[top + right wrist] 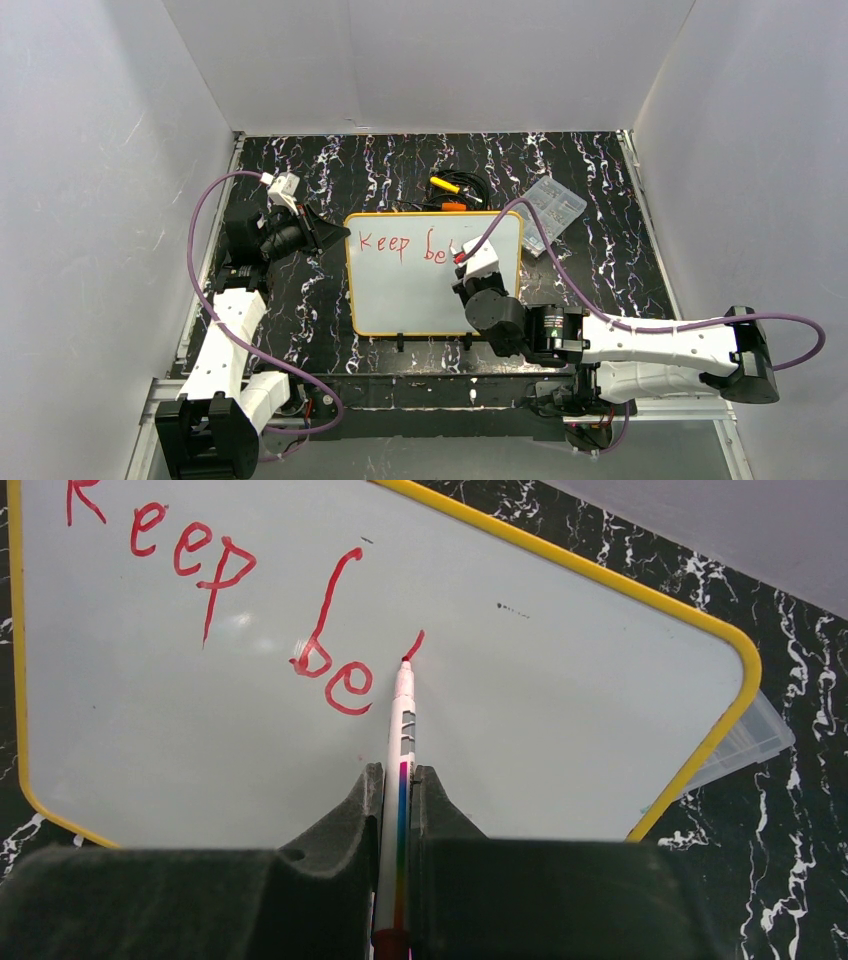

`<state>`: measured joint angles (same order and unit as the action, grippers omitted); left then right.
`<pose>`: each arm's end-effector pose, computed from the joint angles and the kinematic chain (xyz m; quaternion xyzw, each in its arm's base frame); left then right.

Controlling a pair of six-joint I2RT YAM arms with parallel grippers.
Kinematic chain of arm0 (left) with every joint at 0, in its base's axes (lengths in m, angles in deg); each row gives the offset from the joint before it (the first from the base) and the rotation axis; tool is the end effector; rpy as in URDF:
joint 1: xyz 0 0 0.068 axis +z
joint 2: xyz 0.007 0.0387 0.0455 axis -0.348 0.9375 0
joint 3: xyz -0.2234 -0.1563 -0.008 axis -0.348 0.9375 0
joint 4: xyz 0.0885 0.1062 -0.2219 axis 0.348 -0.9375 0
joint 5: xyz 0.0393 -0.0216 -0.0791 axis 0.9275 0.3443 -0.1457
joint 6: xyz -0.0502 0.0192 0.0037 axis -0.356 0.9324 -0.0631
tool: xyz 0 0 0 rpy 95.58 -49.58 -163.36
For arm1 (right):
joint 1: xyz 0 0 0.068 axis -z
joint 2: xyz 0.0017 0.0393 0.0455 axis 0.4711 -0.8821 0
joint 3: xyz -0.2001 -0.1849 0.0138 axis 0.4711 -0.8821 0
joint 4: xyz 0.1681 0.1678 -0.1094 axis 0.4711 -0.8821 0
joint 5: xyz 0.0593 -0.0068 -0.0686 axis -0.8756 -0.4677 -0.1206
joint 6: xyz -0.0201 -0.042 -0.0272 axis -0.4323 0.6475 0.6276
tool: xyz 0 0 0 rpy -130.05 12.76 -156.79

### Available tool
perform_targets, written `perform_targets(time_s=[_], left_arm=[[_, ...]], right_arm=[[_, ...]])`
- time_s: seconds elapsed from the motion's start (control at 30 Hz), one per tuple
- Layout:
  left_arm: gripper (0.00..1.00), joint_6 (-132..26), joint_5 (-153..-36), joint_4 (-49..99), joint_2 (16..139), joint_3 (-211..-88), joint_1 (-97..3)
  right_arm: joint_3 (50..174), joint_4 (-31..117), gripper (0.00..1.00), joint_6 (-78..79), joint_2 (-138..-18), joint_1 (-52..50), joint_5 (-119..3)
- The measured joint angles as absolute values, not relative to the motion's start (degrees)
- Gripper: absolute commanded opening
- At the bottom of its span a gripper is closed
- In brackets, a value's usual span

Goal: Write a sentence on the whiteboard

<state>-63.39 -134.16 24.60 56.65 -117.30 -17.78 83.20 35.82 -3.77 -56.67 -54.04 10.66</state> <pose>0.2168 -0.0166 0.3031 0.0932 0.7534 -0.4090 0.5064 0.0617 0.2177 0.3127 -0.1730 0.7447 0.0678 0.6410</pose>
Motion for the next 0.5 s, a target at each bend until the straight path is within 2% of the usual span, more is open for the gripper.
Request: perform_targets(time_s=[0.5], left_arm=[[0.01,-63.4,-134.2,24.5,56.7,-117.3,-17.9]], right_arm=[[83.2,28.3,0.01,-12.3,-56.1,-55.6,7.1]])
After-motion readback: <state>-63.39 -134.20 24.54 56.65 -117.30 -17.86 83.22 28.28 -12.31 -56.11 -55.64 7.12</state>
